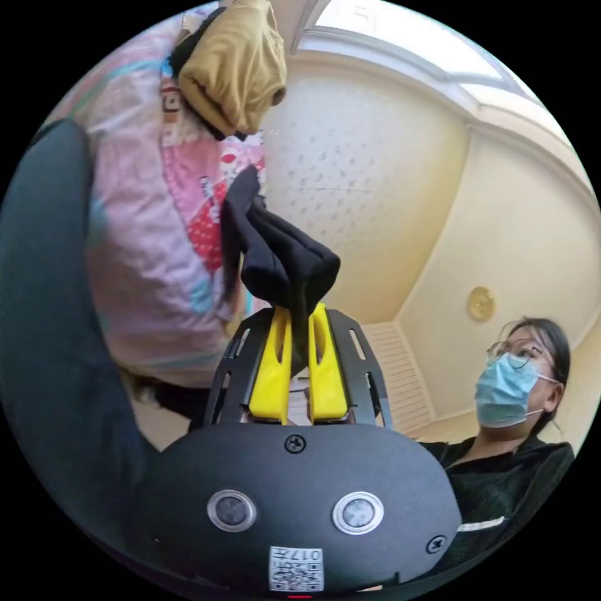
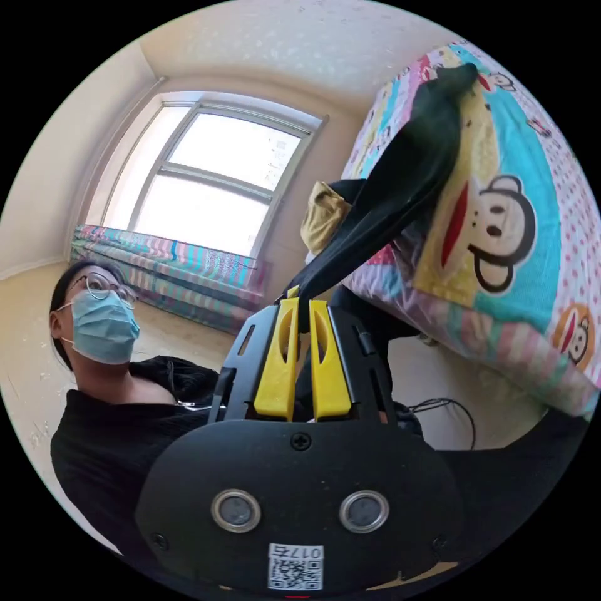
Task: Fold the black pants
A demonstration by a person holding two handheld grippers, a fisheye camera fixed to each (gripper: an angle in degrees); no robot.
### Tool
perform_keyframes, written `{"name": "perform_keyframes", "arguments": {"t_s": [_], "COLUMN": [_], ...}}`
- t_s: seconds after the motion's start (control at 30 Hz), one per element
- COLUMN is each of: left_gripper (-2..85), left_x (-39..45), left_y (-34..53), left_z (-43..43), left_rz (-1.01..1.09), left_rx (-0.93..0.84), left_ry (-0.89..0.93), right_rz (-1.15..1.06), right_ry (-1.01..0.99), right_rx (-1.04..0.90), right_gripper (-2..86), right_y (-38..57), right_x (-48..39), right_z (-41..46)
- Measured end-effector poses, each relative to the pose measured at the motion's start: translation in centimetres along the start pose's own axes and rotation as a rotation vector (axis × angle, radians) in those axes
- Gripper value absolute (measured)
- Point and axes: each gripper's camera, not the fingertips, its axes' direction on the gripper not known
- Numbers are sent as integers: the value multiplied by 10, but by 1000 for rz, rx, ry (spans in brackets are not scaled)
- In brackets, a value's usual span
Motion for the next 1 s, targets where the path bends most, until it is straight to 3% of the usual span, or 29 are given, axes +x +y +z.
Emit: {"name": "perform_keyframes", "arguments": {"t_s": [0.07, 0.2, 0.3, 0.4, 0.47, 0.67, 0.8, 0.87, 1.0], "left_gripper": [51, 27, 3, 11, 47, 54, 48, 42, -1], "left_x": [-41, -64, -29, 29, 57, 74, 0, -70, -117], "left_y": [27, 59, 67, 55, 36, -30, -69, -80, -106], "left_z": [-5, -28, -44, -20, 38, 220, 320, 363, 358], "left_rz": [-135, -196, -23, 296, 497, 875, 814, 687, 489], "left_rx": [-26, 59, 114, 68, -8, -51, -167, -345, -391], "left_ry": [-83, 20, -43, -258, -345, -315, -443, -512, -381], "right_rz": [119, 262, 236, 176, 170, 97, -53, -144, -315], "right_ry": [-48, -104, 12, -21, -4, 3, 147, 208, 329], "right_rx": [14, 37, 12, -20, -20, 137, 224, 285, 447], "right_gripper": [31, 33, 39, 53, 64, 69, 76, 86, 100], "right_y": [20, 59, 75, 81, 85, 70, 17, -13, -97], "right_x": [48, 105, 109, 110, 112, 103, 67, 52, 52], "right_z": [14, 40, 51, 52, 47, -1, -37, -50, -72]}}
